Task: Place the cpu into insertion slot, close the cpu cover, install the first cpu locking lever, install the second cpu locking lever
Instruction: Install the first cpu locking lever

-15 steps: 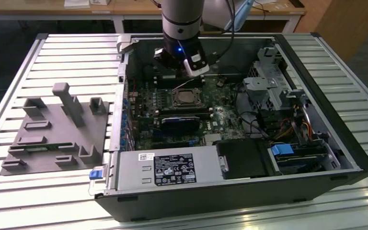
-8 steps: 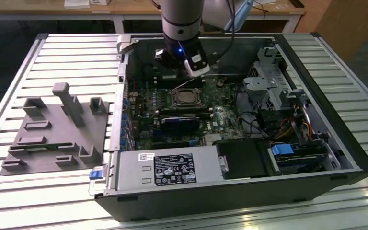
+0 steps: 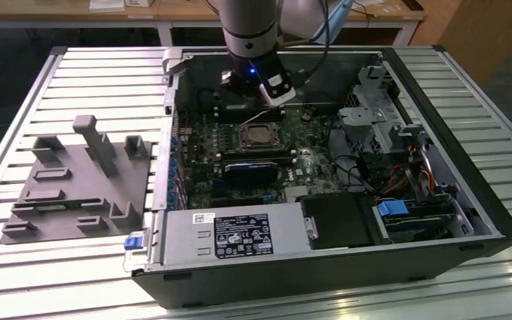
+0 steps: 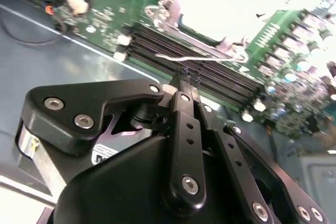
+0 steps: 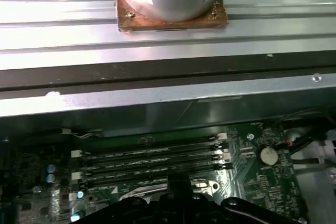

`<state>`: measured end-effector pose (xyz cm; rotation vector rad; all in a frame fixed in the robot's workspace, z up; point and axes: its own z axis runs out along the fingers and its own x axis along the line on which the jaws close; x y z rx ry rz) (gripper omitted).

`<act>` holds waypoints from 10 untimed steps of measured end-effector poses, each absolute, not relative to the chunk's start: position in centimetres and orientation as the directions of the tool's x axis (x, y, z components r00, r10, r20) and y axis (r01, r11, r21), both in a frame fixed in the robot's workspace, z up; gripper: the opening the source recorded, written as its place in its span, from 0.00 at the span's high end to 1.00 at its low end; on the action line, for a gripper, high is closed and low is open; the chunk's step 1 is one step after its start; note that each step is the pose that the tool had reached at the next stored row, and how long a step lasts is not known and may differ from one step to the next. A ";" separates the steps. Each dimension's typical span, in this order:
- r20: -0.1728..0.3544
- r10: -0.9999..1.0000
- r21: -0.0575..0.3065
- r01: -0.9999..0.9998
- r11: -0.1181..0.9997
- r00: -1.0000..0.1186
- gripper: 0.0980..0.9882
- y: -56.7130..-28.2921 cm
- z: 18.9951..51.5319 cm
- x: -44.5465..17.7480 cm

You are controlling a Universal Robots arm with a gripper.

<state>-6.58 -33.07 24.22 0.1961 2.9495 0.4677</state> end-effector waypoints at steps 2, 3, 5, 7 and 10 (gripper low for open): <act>-0.146 0.151 0.319 0.098 0.943 -0.978 1.00 -33.1 24.2 -6.7; -0.151 0.151 0.320 0.097 0.942 -0.977 1.00 -33.1 24.1 -6.7; -0.155 0.151 0.320 0.095 0.943 -0.976 1.00 -33.1 23.8 -6.8; -0.156 0.151 0.320 0.095 0.943 -0.976 1.00 -33.1 23.5 -6.8; -0.157 0.151 0.320 0.094 0.943 -0.976 1.00 -33.1 22.9 -6.9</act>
